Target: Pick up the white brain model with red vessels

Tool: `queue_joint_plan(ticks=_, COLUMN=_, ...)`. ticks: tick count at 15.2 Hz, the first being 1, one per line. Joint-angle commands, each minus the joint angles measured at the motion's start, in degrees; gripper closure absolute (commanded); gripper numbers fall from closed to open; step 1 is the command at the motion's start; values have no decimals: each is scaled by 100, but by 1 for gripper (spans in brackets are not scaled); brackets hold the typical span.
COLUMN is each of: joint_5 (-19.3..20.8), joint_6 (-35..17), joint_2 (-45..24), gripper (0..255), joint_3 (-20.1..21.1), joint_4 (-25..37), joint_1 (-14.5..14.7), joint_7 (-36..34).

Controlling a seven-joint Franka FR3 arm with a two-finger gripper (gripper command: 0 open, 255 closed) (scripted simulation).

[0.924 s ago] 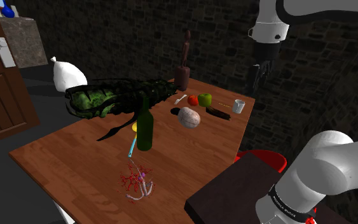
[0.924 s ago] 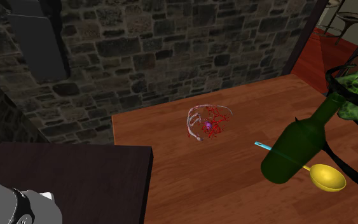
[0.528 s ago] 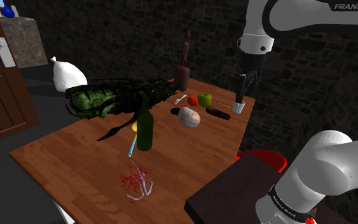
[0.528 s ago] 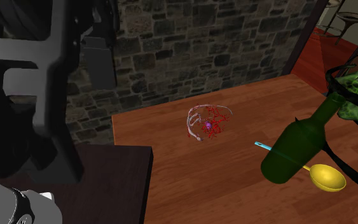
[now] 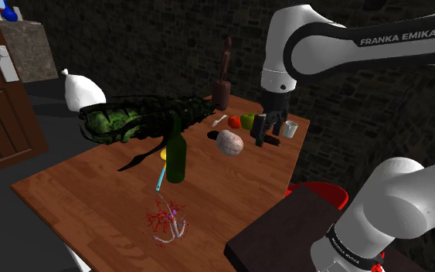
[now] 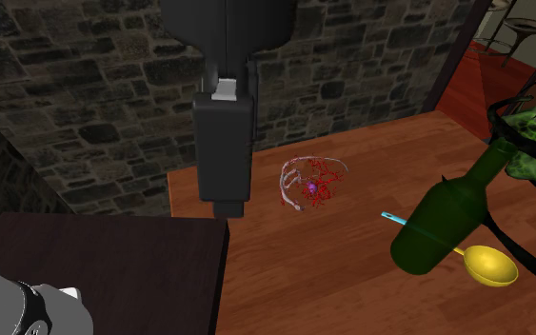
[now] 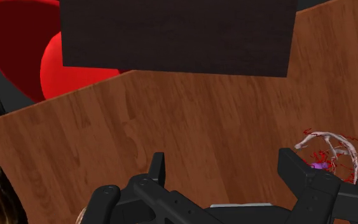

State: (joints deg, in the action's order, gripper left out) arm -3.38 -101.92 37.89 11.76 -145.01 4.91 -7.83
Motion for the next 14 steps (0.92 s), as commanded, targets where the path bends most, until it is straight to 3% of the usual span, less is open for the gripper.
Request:
queue_joint_plan(ticks=1, joint_5=-157, joint_6=-383, joint_2=-206, gripper=0, joint_3=159, joint_4=-132, joint_1=74, joint_7=-187)
queue_joint_plan(ticks=8, joint_5=-504, joint_6=-1664, joint_2=-1374, gripper=0, joint_3=721, joint_4=-99, joint_1=233, joint_7=-808)
queue_joint_plan(ticks=14, joint_5=-485, joint_6=-2693, joint_2=-2606, gripper=0, joint_3=1183, joint_4=241, joint_1=285, joint_7=-1413)
